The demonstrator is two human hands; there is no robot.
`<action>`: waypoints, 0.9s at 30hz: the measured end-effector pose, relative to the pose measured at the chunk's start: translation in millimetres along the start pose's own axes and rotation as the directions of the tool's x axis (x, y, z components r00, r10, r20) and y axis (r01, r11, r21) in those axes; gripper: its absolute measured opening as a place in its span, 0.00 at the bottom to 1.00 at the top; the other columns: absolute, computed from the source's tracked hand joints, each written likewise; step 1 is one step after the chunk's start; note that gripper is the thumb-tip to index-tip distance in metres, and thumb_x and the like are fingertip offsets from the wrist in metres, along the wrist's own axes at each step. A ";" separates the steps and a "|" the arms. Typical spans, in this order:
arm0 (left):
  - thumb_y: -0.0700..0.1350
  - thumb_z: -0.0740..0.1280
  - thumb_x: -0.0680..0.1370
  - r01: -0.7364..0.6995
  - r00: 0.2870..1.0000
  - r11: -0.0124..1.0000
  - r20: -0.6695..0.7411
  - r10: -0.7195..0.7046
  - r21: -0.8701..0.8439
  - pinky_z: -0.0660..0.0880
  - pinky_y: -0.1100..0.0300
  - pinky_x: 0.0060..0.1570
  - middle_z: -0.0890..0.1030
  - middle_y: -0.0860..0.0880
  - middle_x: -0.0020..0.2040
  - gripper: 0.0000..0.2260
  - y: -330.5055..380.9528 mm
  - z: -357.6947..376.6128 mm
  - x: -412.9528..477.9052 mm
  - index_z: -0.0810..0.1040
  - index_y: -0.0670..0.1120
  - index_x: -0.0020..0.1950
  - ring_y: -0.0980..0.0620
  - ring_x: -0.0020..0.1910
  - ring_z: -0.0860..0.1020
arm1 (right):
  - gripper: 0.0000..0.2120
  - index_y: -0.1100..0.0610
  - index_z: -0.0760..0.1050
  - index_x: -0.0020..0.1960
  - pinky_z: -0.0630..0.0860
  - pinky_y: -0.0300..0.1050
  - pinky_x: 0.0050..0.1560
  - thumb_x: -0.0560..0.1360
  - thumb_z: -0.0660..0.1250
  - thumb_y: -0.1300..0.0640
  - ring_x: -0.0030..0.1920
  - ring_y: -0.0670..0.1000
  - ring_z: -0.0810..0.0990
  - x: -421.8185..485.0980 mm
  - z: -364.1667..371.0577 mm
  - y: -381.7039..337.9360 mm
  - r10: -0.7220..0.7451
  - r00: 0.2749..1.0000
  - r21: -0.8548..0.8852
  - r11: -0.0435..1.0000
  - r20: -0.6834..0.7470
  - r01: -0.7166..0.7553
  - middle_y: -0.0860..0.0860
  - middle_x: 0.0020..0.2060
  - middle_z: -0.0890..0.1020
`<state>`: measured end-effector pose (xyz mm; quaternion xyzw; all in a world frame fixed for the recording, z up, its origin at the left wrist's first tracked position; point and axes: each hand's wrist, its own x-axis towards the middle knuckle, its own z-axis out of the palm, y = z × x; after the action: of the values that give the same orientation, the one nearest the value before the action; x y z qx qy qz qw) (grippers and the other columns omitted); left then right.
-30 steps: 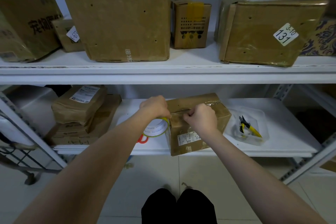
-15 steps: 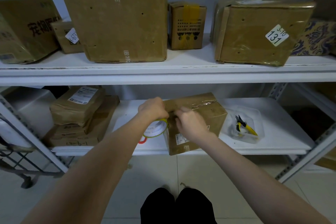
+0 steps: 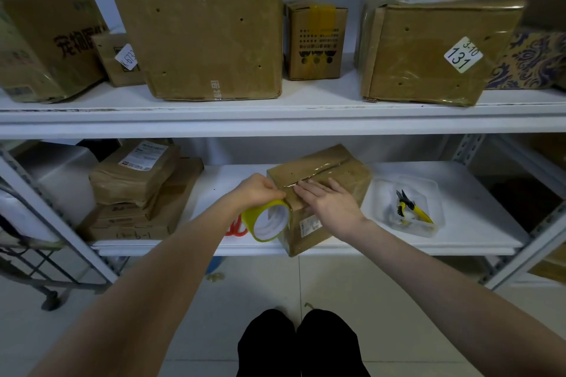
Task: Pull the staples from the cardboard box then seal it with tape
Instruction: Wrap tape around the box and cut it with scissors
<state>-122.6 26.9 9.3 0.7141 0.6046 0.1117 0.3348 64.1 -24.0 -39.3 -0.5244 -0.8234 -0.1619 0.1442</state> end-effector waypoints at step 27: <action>0.58 0.68 0.74 0.213 0.950 0.890 0.299 -0.091 -0.404 0.70 0.48 0.67 0.77 0.43 0.62 0.24 -29.0 35.6 -25.1 0.73 0.46 0.65 0.45 0.60 0.76 | 0.14 0.58 0.76 0.60 0.66 0.52 0.67 0.79 0.60 0.52 0.58 0.59 0.77 13.6 -14.6 -31.5 0.226 0.958 0.226 0.938 0.174 -0.262 0.54 0.58 0.78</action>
<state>-131.4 -7.5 -29.0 0.5805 0.5676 0.1168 0.5720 30.8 -31.5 -24.2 -0.6111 -0.7738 -0.0005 0.1666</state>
